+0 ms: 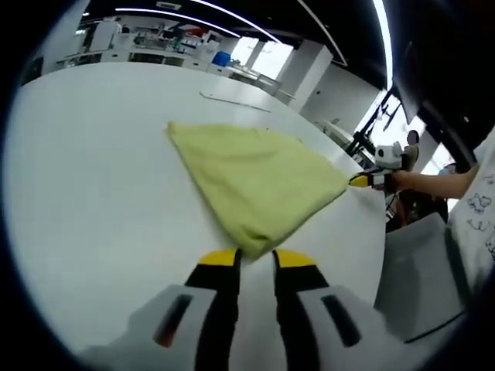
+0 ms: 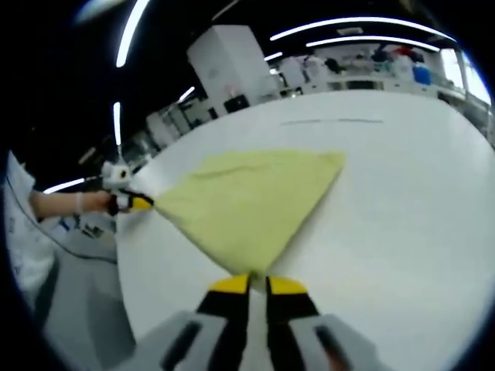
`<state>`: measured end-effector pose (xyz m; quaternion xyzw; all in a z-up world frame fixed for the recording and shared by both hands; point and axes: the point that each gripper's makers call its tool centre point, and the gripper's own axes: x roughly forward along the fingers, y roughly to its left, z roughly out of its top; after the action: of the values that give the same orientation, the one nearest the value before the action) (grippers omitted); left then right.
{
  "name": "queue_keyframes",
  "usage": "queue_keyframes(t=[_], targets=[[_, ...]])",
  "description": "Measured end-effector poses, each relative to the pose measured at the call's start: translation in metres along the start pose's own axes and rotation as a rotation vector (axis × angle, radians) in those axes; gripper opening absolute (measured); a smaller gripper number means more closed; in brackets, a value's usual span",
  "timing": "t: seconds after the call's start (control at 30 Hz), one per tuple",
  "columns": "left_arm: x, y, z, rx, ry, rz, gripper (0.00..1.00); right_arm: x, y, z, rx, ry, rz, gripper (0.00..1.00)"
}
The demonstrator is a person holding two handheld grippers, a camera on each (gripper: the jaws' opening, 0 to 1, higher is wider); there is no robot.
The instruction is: Fold the garment on the visible template until the final outline fits inside the template.
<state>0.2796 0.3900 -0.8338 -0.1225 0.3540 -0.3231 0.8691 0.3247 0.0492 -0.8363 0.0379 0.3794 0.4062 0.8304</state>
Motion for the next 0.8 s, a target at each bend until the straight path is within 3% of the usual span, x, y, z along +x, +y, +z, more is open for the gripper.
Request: queue_keyframes(t=[0.27,0.5,0.8], targets=[[0.003,0.007,0.001,-0.009,0.0,0.013,0.1,0.0,0.0,0.0,0.0,0.0,0.0,0.0],[0.004,0.007,0.004,0.003,-0.012,0.013,0.0,-0.001,0.001,0.001,0.0,-0.004,0.001,0.0],[-0.005,0.014,0.007,0.011,-0.019,0.051,0.0,-0.006,0.0,0.006,-0.025,-0.019,0.01,0.0]])
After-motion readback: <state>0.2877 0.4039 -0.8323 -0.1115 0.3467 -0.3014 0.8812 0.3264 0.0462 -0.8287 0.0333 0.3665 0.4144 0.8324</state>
